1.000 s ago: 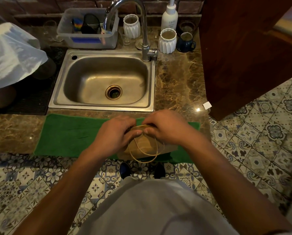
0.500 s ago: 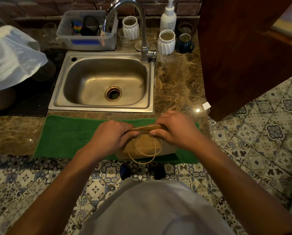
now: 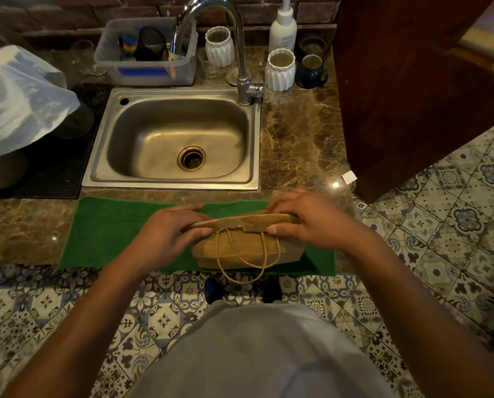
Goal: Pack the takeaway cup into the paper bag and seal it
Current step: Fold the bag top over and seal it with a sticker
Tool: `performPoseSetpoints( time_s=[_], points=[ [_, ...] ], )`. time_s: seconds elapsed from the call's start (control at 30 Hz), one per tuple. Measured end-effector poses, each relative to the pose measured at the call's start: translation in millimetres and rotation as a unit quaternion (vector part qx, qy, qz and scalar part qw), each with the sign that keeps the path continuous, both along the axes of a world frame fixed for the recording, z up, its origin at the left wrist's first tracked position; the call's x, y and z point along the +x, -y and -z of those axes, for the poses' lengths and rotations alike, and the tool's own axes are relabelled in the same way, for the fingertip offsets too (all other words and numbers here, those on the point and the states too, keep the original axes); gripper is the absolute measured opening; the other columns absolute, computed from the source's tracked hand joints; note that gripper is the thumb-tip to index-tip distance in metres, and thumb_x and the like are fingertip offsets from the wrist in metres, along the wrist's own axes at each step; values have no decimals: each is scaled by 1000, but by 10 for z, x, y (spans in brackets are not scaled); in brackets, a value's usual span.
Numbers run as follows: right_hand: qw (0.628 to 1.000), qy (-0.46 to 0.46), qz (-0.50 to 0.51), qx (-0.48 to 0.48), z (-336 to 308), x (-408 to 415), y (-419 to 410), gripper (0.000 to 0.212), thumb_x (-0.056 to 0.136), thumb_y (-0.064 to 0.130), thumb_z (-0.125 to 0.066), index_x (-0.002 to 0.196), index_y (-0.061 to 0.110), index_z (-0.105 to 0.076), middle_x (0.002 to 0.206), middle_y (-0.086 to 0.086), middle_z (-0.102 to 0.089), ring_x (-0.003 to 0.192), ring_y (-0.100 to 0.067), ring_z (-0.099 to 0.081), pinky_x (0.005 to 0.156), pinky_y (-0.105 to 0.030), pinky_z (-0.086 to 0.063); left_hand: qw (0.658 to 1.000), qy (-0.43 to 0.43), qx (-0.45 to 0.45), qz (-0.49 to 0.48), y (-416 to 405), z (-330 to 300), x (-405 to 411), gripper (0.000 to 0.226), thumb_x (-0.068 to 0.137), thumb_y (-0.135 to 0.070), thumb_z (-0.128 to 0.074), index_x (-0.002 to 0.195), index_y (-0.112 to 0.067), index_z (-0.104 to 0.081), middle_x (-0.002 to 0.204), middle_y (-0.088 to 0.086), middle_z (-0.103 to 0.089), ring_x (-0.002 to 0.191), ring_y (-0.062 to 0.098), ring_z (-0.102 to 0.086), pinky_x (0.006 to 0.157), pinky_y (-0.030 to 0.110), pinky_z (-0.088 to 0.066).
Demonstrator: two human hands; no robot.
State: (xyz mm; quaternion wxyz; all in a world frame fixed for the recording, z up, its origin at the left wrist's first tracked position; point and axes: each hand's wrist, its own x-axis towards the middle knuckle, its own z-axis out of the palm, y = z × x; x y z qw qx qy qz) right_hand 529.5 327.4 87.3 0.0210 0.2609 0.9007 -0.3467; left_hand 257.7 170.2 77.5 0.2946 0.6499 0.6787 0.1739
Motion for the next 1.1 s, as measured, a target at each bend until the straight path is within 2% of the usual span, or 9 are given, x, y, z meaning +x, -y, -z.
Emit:
performPoseSetpoints(
  time_s=[0.07,0.17,0.3,0.4,0.6,0.7,0.8,0.93,1.1],
  points=[
    [999,17,-37,12,-82,-183,61,44,92,54,-62,125,25,-68,132,5,-62,120,-18,-53,100,-39,-45,1000,2,6,-8,-19,0,60,51,86,-57,-50,115,-23,-75,122,-3,-73,131,18,-56,105,48,-50],
    [993,15,-80,81,-154,-522,229,38,95,51,-57,120,25,-67,118,3,-66,110,-21,-60,89,-40,-51,1000,-13,10,-5,-43,-24,76,57,85,-65,-49,115,-24,-74,121,-1,-73,129,19,-58,103,47,-51],
    [988,2,-48,144,-159,-758,356,24,96,44,-57,104,26,-72,101,-1,-71,98,-25,-62,79,-42,-53,999,-31,13,5,-10,27,7,48,91,-59,-49,114,-26,-75,120,-5,-74,129,17,-58,101,50,-51],
    [988,-12,-25,152,-121,-637,266,26,96,47,-58,101,26,-72,100,3,-69,99,-20,-58,79,-35,-44,999,-24,16,-14,41,75,-72,44,91,-54,-51,114,-25,-75,121,-8,-73,131,15,-55,103,52,-49],
    [990,-25,1,138,-21,-184,78,26,94,48,-61,98,25,-73,93,12,-64,94,-13,-52,78,-33,-38,999,-5,39,-16,22,80,-90,49,90,-59,-51,111,-23,-76,115,-17,-68,126,9,-53,104,39,-45],
    [992,-32,28,116,9,29,-20,23,94,43,-64,100,24,-76,95,9,-71,97,-16,-55,78,-30,-33,999,2,44,-22,6,87,-163,53,90,-67,-48,112,-27,-75,116,-19,-68,126,4,-52,104,36,-44],
    [995,-30,44,88,34,127,-55,22,92,41,-68,101,23,-79,98,6,-75,102,-18,-59,83,-34,-42,999,3,38,-16,-23,85,-148,43,89,-58,-53,113,-28,-74,118,-15,-70,127,9,-55,107,41,-45],
    [996,-31,61,66,31,111,-63,22,92,39,-69,104,24,-79,101,6,-75,103,-17,-59,86,-36,-47,1000,11,-1,-11,-61,4,-113,52,86,-63,-51,119,-28,-72,125,-13,-67,129,8,-52,108,37,-41],
    [997,-30,47,45,67,25,-15,22,93,40,-67,102,24,-78,96,6,-74,95,-17,-60,82,-42,-52,999,27,-20,27,-220,-78,57,54,88,-63,-47,116,-25,-73,112,-11,-73,103,6,-65,88,30,-53]
  ],
)
